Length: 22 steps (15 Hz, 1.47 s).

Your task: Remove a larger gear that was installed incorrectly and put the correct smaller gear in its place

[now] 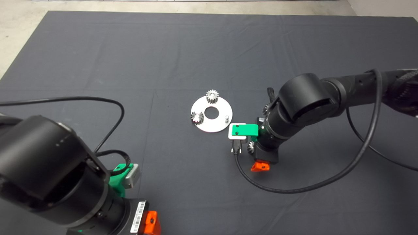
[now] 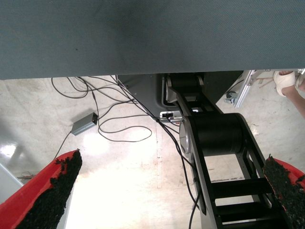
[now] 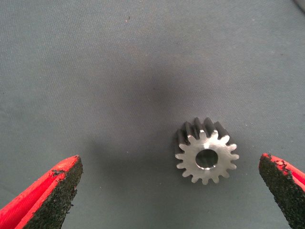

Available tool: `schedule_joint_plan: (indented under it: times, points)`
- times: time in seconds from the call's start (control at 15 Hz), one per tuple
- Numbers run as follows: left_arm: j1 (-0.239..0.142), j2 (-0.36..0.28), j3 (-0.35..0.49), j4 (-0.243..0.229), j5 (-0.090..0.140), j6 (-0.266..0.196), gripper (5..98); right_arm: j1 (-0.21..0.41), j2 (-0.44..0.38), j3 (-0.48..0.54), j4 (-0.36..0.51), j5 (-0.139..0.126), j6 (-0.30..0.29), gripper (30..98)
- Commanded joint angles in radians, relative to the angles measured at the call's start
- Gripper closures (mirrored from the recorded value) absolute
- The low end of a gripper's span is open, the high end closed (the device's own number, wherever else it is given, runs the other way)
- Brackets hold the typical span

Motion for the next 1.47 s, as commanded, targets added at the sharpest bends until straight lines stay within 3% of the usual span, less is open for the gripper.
schedule_joint_plan:
  times: [0.0, 0.4, 0.67, 1.07, 1.4]
  points:
    - [0.001, 0.000, 0.019, -0.015, 0.002, 0.000, 5.4, -0.014, -0.036, 0.038, -0.105, -0.097, -0.006, 30.8]
    - [0.006, 0.000, 0.019, -0.015, 0.002, 0.000, 5.4, -0.048, -0.057, 0.037, -0.193, -0.095, -0.006, 30.8]
    - [0.007, 0.000, 0.019, -0.015, 0.002, 0.000, 5.4, -0.089, -0.057, 0.035, -0.295, -0.094, 0.004, 30.8]
    - [0.020, 0.000, 0.019, -0.015, 0.002, -0.001, 5.4, -0.097, -0.059, 0.029, -0.304, -0.067, 0.035, 30.8]
    - [0.026, 0.000, 0.019, -0.015, 0.002, -0.001, 5.4, -0.097, -0.071, 0.020, -0.300, -0.032, 0.129, 30.8]
